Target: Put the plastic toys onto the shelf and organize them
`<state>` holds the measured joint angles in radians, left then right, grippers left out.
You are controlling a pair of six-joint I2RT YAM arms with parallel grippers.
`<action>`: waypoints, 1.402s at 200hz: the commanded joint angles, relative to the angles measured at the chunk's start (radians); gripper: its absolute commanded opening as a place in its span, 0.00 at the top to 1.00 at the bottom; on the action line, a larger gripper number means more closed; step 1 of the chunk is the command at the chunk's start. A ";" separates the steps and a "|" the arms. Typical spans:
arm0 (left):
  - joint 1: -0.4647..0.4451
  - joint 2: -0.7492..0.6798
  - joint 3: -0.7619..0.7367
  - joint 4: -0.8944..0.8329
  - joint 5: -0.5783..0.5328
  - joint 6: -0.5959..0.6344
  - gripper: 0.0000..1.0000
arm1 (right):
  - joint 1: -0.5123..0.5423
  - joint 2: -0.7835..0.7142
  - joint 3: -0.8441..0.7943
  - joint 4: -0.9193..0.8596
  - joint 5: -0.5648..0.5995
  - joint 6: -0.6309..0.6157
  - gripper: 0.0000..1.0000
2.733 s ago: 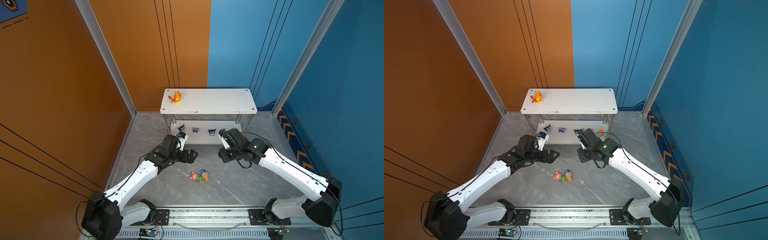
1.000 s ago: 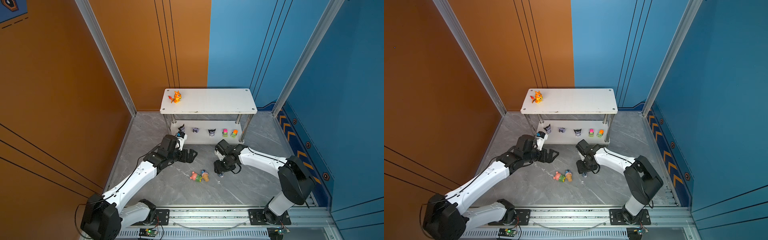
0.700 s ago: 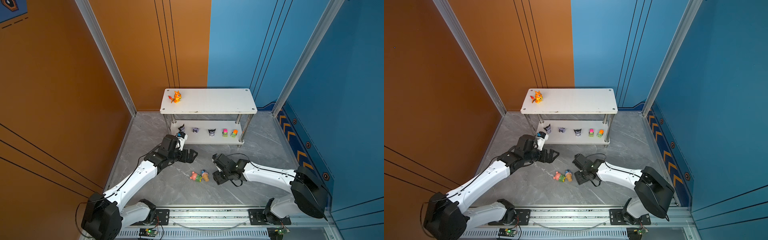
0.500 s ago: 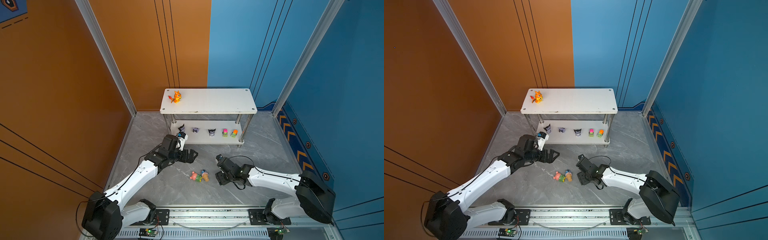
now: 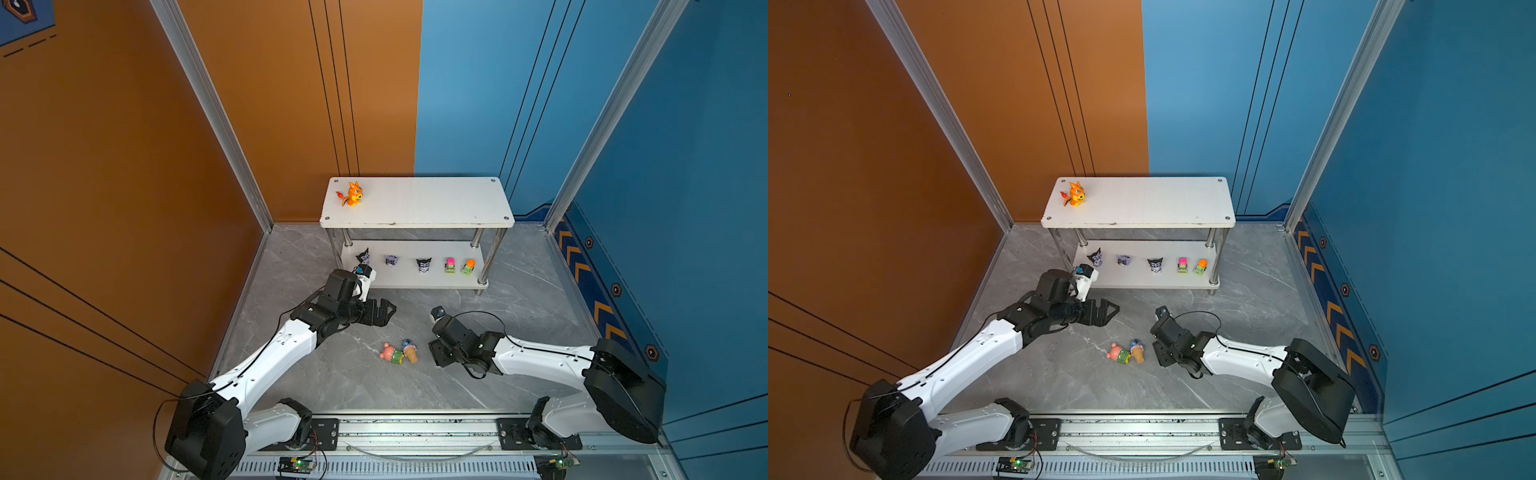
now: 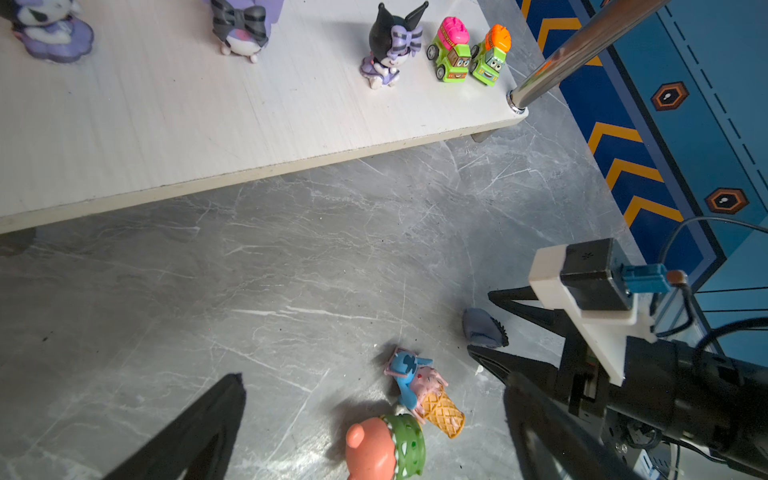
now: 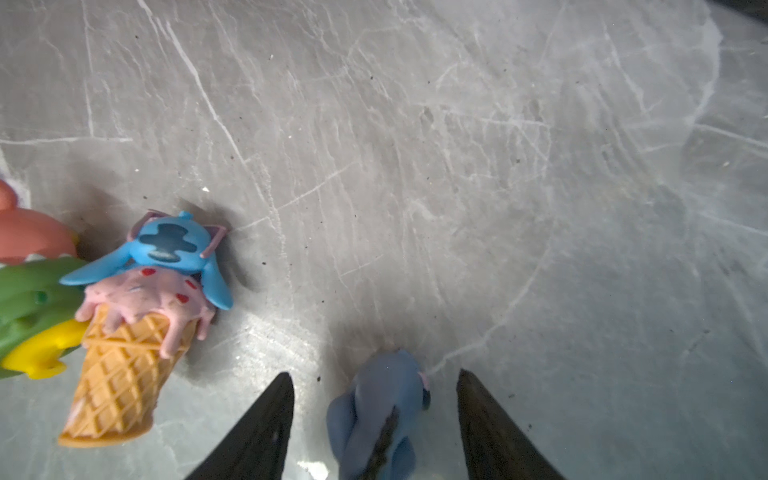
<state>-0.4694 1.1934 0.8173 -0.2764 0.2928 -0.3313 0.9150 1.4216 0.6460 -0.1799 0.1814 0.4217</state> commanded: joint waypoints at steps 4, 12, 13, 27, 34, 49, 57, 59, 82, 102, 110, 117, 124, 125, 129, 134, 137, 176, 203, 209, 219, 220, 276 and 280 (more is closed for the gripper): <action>0.008 0.002 0.006 0.015 0.022 -0.002 0.01 | 0.003 0.010 -0.025 0.005 0.040 0.020 0.41; 0.008 0.001 0.004 0.018 0.021 -0.004 0.01 | 0.003 0.011 -0.023 0.003 0.045 0.017 0.45; 0.008 0.001 0.005 0.018 0.021 -0.005 0.01 | 0.003 0.011 -0.024 0.003 0.046 0.016 0.45; 0.006 0.000 0.003 0.018 0.022 -0.006 0.01 | -0.002 0.015 -0.024 0.004 0.048 0.014 0.48; 0.006 0.001 0.004 0.018 0.023 -0.005 0.01 | -0.003 0.018 -0.023 0.003 0.045 0.011 0.49; 0.008 -0.002 0.005 0.013 0.021 -0.002 0.01 | -0.005 0.022 -0.021 0.003 0.043 0.008 0.52; 0.008 -0.003 0.007 0.012 0.019 -0.001 0.01 | -0.005 0.023 -0.020 0.002 0.043 0.007 0.53; 0.007 -0.003 0.007 0.011 0.018 0.000 0.01 | -0.005 0.024 -0.021 0.001 0.042 0.006 0.54; 0.008 -0.003 0.005 0.013 0.017 -0.002 0.01 | -0.005 0.025 -0.022 0.001 0.034 0.009 0.55; 0.008 0.000 0.003 0.017 0.019 -0.003 0.01 | -0.004 0.025 -0.028 0.001 0.035 0.009 0.56; 0.007 -0.001 0.004 0.017 0.020 -0.003 0.01 | -0.005 0.023 -0.029 -0.001 0.038 0.008 0.58; 0.007 0.000 0.004 0.017 0.020 -0.003 0.01 | -0.004 0.024 -0.029 -0.002 0.041 0.006 0.60; 0.008 -0.001 0.006 0.017 0.020 -0.003 0.01 | -0.005 0.025 -0.028 -0.002 0.042 0.005 0.61; 0.008 -0.001 0.005 0.017 0.020 -0.003 0.01 | -0.005 0.025 -0.029 -0.002 0.042 0.005 0.62; 0.007 -0.001 0.005 0.015 0.020 -0.003 0.01 | -0.005 0.025 -0.028 -0.003 0.042 0.005 0.62; 0.008 0.000 0.005 0.015 0.020 -0.002 0.01 | -0.005 0.026 -0.029 -0.003 0.041 0.004 0.63; 0.008 -0.002 0.006 0.014 0.020 -0.003 0.01 | -0.006 0.027 -0.028 -0.002 0.040 0.003 0.63; 0.007 0.000 0.006 0.013 0.020 -0.003 0.01 | -0.007 0.021 -0.018 -0.014 0.044 -0.004 0.70; 0.007 0.000 0.005 0.015 0.017 -0.003 0.02 | -0.010 -0.006 0.011 -0.071 0.049 -0.022 0.73; 0.008 0.003 0.005 0.015 0.018 -0.003 0.01 | -0.010 -0.015 0.025 -0.091 0.051 -0.027 0.73; 0.007 0.005 0.008 0.017 0.020 -0.004 0.01 | -0.011 -0.031 0.050 -0.132 0.054 -0.037 0.73; 0.007 0.005 0.010 0.017 0.020 -0.003 0.01 | -0.011 -0.034 0.052 -0.135 0.054 -0.039 0.73; 0.008 -0.001 0.011 0.017 0.020 -0.002 0.01 | -0.022 -0.073 0.416 -0.524 0.065 -0.172 0.74; 0.008 -0.002 0.010 0.018 0.020 -0.002 0.01 | -0.022 -0.070 0.455 -0.558 0.063 -0.182 0.74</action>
<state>-0.4694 1.1934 0.8173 -0.2718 0.2928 -0.3313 0.8970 1.3758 0.9173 -0.4976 0.2157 0.3325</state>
